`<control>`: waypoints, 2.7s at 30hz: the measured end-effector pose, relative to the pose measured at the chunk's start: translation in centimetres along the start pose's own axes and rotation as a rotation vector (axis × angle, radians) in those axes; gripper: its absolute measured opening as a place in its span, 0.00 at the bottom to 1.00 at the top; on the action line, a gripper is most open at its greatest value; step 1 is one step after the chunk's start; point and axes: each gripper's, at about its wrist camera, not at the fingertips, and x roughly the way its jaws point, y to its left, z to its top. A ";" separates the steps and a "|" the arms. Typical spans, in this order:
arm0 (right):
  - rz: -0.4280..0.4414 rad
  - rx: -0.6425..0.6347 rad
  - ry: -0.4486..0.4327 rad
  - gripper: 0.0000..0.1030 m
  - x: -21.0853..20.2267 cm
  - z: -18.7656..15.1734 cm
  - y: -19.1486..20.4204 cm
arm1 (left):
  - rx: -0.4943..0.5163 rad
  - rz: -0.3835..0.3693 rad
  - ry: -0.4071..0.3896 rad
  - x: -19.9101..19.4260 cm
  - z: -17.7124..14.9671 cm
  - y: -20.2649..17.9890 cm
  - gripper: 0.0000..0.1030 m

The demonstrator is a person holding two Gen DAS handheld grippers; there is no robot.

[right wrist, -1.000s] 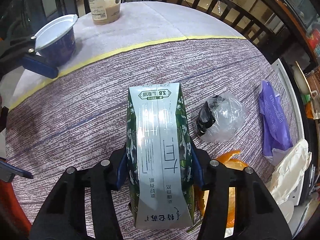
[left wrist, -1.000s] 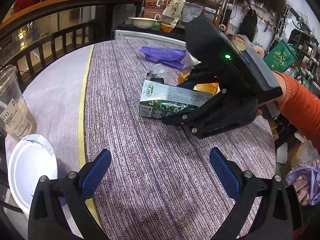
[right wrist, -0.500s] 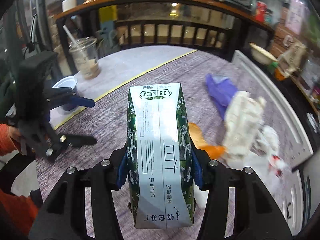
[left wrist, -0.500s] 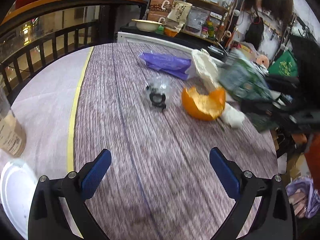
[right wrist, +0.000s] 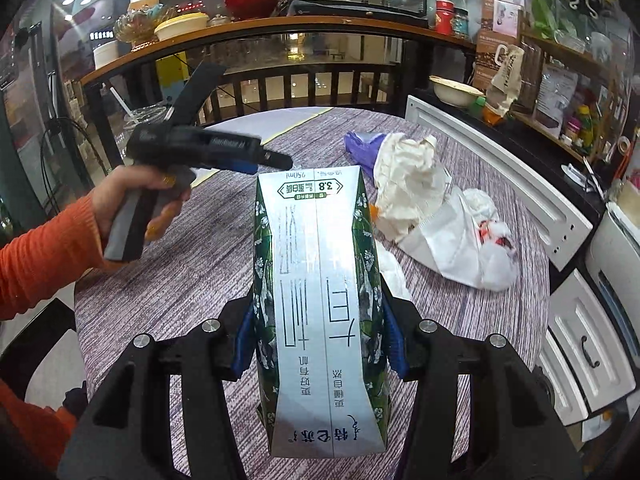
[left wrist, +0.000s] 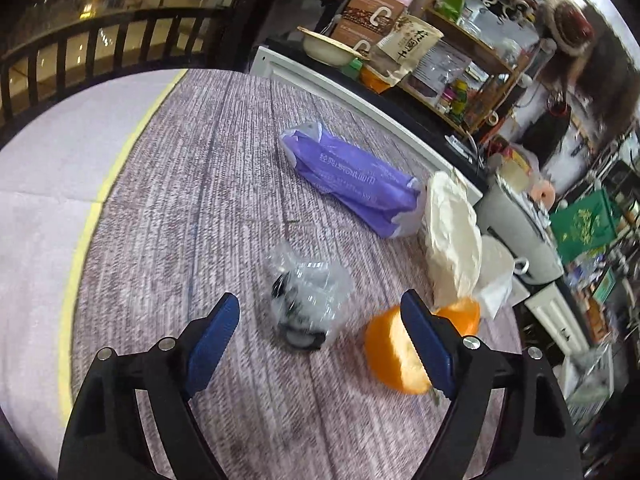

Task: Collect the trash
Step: 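Grasp the clear plastic bag with the left tool while the right tool lifts the carton, then drop the carton into the bin with right tool while left tool drops the bag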

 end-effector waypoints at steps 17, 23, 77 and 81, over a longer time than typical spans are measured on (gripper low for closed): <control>-0.010 0.107 -0.018 0.50 -0.7 -2.9 -2.2 | 0.024 0.104 0.079 3.6 -0.2 -0.6 0.47; -0.030 0.169 -0.051 0.50 -1.4 -3.5 -3.5 | 0.000 0.105 0.022 2.2 -0.2 0.0 0.43; -0.396 0.961 0.445 0.62 12.6 -27.0 -27.5 | 0.530 -0.371 0.118 4.7 -15.2 -31.5 0.42; -0.426 0.973 0.389 0.64 10.3 -27.6 -27.4 | 0.542 -0.365 0.151 6.0 -15.9 -32.1 0.42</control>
